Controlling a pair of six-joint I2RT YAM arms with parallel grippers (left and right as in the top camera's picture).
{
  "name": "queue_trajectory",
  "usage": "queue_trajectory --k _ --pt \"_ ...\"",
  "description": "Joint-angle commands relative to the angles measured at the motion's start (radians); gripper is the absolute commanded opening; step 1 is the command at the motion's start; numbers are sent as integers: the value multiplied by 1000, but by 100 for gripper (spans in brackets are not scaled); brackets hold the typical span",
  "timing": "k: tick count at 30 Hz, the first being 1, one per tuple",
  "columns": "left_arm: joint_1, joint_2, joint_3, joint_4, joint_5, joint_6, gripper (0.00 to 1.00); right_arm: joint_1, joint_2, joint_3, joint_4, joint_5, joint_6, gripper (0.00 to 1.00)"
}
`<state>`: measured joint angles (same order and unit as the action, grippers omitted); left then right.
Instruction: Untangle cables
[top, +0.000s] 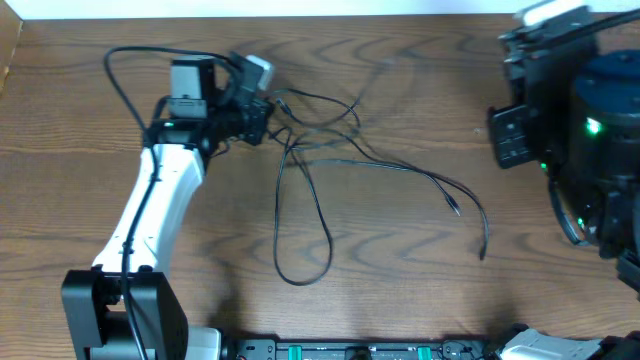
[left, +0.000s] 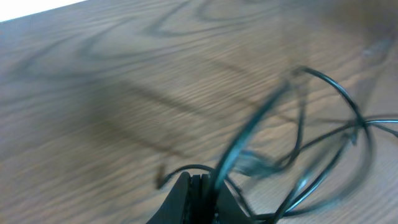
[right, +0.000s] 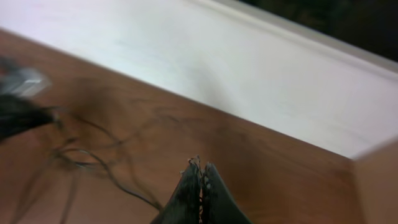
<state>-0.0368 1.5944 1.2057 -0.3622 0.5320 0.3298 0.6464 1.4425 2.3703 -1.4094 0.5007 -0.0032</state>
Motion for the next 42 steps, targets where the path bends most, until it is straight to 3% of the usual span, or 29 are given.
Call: queue_trajectory --k 1,6,16,29,34,42 --pt "55 -5 2 -12 44 -3 7 0 -32 13 0 214 51 1" --pt "70 -11 3 10 261 -19 7 0 -44 13 -5 184 59 1" --pt "-7 -76 3 209 539 -220 7 1 43 8 -92 37 87 1" --pt "-97 -403 3 353 503 -238 7 1 181 4 -198 -62 112 2" --pt "-97 -479 3 353 503 -238 7 1 207 -59 -212 -119 115 23" --pt "-97 -482 3 351 504 -238 7 3 213 -330 -63 -218 114 34"
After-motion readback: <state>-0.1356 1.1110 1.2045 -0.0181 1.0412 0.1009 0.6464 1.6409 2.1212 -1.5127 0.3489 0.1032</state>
